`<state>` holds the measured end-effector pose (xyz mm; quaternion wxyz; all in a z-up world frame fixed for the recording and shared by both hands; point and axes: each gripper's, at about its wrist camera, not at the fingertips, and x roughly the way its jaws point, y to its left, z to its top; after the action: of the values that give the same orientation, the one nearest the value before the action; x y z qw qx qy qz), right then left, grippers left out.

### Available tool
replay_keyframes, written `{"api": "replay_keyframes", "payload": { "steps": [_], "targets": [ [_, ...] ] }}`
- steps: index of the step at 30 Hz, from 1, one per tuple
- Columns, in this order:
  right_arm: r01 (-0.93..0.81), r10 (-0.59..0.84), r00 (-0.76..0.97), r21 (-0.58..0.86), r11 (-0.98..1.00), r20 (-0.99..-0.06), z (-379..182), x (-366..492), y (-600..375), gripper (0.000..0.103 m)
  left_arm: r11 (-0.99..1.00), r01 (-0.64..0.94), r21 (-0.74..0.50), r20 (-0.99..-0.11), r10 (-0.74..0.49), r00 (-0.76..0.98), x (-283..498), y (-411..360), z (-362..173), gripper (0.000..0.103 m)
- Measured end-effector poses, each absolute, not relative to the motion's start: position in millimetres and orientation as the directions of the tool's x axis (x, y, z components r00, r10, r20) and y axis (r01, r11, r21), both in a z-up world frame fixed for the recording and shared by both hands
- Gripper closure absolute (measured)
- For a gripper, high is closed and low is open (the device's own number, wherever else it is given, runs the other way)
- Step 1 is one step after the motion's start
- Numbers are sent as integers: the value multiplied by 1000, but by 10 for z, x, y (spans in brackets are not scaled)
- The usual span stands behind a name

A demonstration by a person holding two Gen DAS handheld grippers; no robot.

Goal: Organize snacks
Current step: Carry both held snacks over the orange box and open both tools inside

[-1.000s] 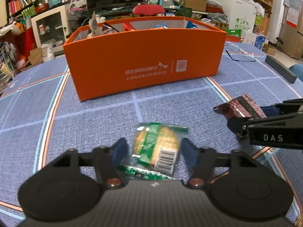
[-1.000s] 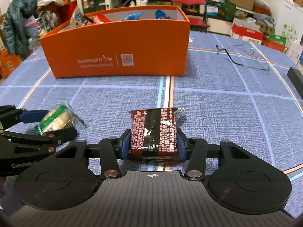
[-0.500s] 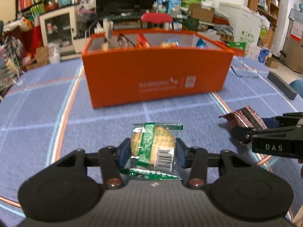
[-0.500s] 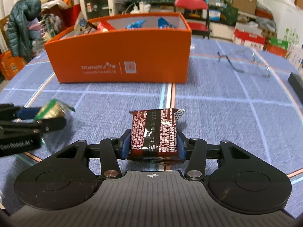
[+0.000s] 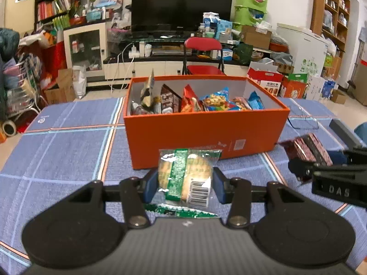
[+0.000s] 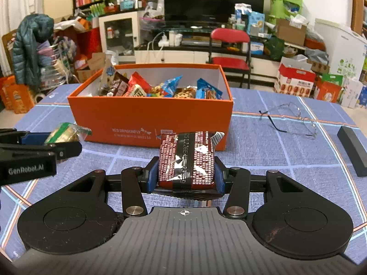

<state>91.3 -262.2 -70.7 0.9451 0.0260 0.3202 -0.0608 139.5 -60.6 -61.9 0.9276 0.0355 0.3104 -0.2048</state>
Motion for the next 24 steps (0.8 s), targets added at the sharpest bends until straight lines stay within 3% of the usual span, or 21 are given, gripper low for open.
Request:
{"api": "replay_keyframes", "payload": {
  "steps": [10,24],
  "targets": [
    [146,-114,771,0,989,-626,-509,1034,-2593,71,919,380,-106,-585,-366,723,1493,-540,-463,56],
    [116,-102,793,-17,993,-601,-194,1160,-2469,71,931,360,-59,-579,-325,748,1630,-476,-190,56]
  ]
}}
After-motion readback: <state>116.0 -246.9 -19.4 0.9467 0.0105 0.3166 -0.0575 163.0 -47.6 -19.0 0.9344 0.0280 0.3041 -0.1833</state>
